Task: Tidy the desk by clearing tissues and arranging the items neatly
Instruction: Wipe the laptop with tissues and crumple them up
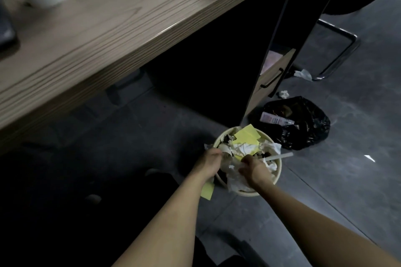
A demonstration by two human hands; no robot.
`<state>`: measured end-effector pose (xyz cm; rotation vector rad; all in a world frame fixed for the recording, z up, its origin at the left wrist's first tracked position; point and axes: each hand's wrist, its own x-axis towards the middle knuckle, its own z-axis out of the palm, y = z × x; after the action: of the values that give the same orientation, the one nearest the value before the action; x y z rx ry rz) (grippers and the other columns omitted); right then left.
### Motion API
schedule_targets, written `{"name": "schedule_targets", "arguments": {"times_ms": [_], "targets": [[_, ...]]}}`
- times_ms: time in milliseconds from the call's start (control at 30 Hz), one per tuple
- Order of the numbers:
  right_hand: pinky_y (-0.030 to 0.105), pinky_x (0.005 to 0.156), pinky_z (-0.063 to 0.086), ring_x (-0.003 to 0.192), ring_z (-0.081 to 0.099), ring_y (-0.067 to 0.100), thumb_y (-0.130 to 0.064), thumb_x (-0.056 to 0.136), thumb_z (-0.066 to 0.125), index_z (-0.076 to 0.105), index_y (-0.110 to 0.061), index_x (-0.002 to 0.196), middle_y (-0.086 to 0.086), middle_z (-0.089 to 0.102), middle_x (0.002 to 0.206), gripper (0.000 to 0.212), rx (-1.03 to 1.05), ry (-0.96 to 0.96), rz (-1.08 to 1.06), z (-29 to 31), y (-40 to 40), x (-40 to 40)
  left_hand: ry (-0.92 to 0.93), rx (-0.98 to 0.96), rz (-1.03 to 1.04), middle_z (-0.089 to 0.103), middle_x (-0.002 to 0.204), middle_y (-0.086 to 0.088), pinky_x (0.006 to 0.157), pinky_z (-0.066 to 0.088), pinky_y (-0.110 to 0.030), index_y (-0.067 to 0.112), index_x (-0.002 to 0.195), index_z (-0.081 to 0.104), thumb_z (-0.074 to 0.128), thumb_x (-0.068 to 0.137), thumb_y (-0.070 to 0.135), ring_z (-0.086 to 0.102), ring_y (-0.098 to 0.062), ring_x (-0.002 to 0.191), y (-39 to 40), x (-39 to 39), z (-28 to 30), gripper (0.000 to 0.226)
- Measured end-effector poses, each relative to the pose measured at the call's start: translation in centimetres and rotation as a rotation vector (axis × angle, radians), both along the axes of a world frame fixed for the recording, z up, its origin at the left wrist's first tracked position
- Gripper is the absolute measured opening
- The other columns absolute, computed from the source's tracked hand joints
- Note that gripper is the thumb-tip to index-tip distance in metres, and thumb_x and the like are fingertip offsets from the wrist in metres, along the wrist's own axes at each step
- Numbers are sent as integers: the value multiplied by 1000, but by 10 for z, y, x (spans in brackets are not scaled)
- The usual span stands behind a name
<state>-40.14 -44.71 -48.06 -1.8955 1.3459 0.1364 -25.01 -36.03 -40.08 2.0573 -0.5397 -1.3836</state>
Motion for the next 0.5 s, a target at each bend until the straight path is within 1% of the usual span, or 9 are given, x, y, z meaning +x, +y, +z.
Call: {"name": "schedule_targets", "arguments": {"times_ms": [67,133,267,367,467,500], "targets": [[37,82,49,102,61,31,-21,85,66,59,-17,113,10,66,113,30,-49,-25,3,4,1,-1,-40,-16,-12,60,123,-4,101,48,-38,18,126,62,43,95,20,56,-25,117,0,1,6,37],[41,87,50,109,59,31,-19,84,69,58,-14,118,10,65,119,35,-119,-40,26,12,1,-3,-70,-35,-10,62,128,-5,100,48,-37,18,128,61,44,95,22,58,-25,117,1,1,13,37],[42,86,51,111,59,32,-18,85,69,58,-11,120,11,65,121,37,-218,-70,59,32,-2,-5,-111,-110,5,65,127,-3,101,48,-39,19,127,62,48,96,26,60,-21,115,4,0,31,35],[40,84,52,106,62,31,-19,87,68,59,-10,120,11,65,122,35,-249,-127,55,53,-4,-3,-148,-174,8,65,126,1,100,47,-34,19,126,62,48,96,24,60,-14,113,11,0,46,33],[38,84,51,104,62,28,-20,89,66,59,-11,119,8,64,123,33,-283,-196,58,77,-3,4,-185,-226,21,67,120,3,85,47,-22,23,118,63,48,95,23,61,-10,103,21,4,63,28],[37,86,50,106,62,27,-20,89,66,60,-11,118,8,65,121,32,-293,-229,64,86,-2,8,-203,-242,28,68,120,3,84,46,-21,24,117,64,49,93,22,62,-9,103,26,5,69,28]]}}
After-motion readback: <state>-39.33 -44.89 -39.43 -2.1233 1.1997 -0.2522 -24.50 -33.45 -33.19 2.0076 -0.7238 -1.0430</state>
